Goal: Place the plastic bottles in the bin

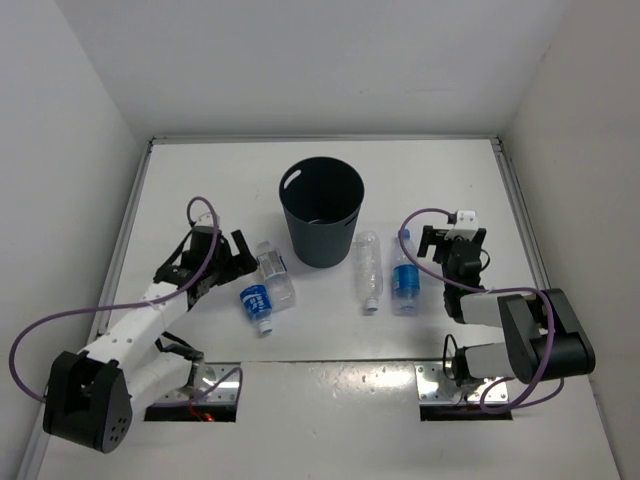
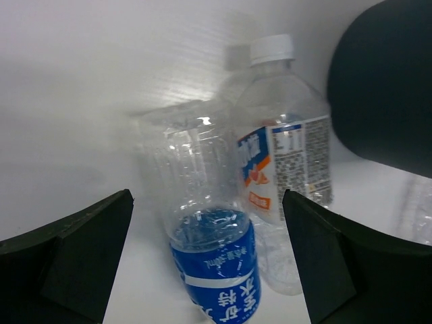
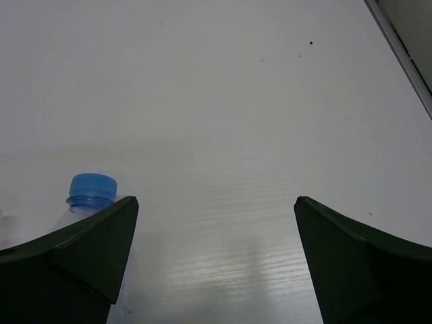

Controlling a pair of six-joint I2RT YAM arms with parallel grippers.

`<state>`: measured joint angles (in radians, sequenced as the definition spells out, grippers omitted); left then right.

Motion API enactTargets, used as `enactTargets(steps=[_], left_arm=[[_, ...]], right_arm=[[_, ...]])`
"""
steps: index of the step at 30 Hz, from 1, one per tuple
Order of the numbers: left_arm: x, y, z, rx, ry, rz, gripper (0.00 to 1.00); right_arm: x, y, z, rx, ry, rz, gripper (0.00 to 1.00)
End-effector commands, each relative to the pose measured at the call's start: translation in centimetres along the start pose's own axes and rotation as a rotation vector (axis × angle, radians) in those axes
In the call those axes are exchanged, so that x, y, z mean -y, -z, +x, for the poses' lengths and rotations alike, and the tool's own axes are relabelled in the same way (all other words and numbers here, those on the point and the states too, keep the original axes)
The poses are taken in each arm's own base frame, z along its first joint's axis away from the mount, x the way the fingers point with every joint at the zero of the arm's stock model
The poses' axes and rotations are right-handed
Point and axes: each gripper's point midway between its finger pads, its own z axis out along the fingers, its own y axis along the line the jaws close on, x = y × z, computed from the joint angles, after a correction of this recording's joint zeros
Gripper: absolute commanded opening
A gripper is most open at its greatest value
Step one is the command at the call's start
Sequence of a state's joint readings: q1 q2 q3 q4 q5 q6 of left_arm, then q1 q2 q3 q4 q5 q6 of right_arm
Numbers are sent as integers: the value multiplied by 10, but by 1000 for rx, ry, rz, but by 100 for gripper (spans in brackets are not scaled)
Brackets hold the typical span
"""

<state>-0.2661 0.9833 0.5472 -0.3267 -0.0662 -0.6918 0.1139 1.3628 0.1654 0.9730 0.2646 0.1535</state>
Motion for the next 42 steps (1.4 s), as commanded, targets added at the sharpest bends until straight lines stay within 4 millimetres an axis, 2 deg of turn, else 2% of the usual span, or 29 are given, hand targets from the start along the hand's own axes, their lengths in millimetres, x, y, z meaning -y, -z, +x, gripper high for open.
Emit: enactTargets(steps=[1, 5, 13, 16, 19, 20, 21, 26, 27, 29, 30, 32, 33, 36, 37, 39, 40, 41, 42], left_arm=[[-7, -9, 11, -55, 38, -11, 100], [-14, -15, 17, -87, 50, -38, 100], [-13, -26, 34, -184, 54, -5, 99], [-18, -32, 40, -218, 64, -23, 93], [-17, -35, 45, -252, 57, -10, 78], [-15, -35, 34, -229, 52, -2, 70], [-16, -34, 32, -235, 59, -13, 68], [-8, -14, -32, -38, 54, -65, 65], [-4, -4, -54, 26, 54, -77, 65], [-3, 6, -77, 86, 50, -102, 64], [1, 18, -98, 145, 53, -116, 64], [5, 31, -120, 209, 49, -119, 63], [12, 44, -136, 255, 44, -109, 63], [18, 67, -167, 365, 60, -115, 62], [26, 82, -188, 426, 71, -104, 60], [36, 101, -211, 490, 74, -83, 59], [43, 119, -233, 553, 76, -79, 58], [47, 128, -244, 584, 73, -79, 56], [57, 148, -265, 643, 75, -60, 56]], right_arm=[[1, -5, -24, 86, -17, 14, 100], [1, -5, -24, 86, -17, 14, 100], [1, -5, -24, 86, -17, 14, 100], [1, -5, -24, 86, -17, 14, 100], [1, -5, -24, 86, -17, 14, 100], [1, -5, -24, 86, -17, 14, 100], [1, -5, -24, 86, -17, 14, 100], [1, -5, -24, 86, -17, 14, 100], [1, -5, -24, 86, -17, 14, 100], [1, -5, -24, 86, -17, 14, 100], [1, -5, -24, 86, -17, 14, 100], [1, -5, -24, 86, -17, 14, 100], [1, -5, -24, 86, -17, 14, 100], [1, -5, -24, 86, -17, 14, 100], [1, -5, -24, 86, -17, 14, 100], [1, -5, -24, 86, -17, 14, 100], [1, -5, -24, 86, -17, 14, 100], [1, -5, -24, 86, -17, 14, 100], [1, -5, -24, 86, -17, 14, 100]])
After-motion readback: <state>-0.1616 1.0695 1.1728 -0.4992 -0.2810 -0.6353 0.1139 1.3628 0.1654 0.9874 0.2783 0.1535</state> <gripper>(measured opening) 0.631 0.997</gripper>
